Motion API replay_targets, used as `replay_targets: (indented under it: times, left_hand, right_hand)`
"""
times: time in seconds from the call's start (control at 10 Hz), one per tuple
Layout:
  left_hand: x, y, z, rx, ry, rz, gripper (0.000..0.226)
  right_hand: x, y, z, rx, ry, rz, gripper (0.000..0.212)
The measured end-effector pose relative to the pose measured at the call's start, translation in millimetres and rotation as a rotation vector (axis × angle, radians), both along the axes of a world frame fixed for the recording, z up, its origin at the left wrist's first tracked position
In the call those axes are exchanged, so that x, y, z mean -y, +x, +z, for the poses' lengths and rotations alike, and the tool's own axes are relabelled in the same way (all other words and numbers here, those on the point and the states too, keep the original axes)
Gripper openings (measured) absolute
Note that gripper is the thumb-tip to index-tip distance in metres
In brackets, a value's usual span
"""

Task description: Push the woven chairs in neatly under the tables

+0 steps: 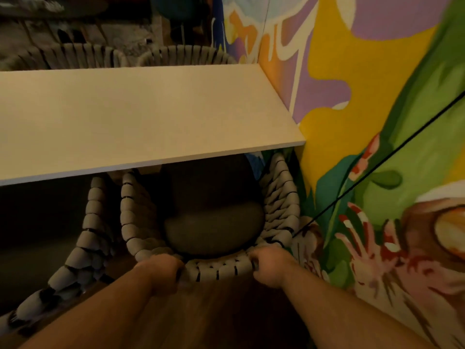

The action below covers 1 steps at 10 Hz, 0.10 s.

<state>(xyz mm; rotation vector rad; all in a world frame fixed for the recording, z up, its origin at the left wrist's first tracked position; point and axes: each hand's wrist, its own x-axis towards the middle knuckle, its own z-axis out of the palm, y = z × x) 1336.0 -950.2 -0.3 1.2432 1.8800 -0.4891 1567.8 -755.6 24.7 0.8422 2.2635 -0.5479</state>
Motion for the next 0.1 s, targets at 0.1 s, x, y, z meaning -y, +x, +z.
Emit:
replay_targets:
  times: [0.1]
  left_hand:
    - [-8.6, -10.0, 34.9, -0.074, 0.076, -0.014, 0.04]
  right_hand:
    - [-12.3, 17.9, 38.9, -0.134, 0.06, -0.216, 0.043]
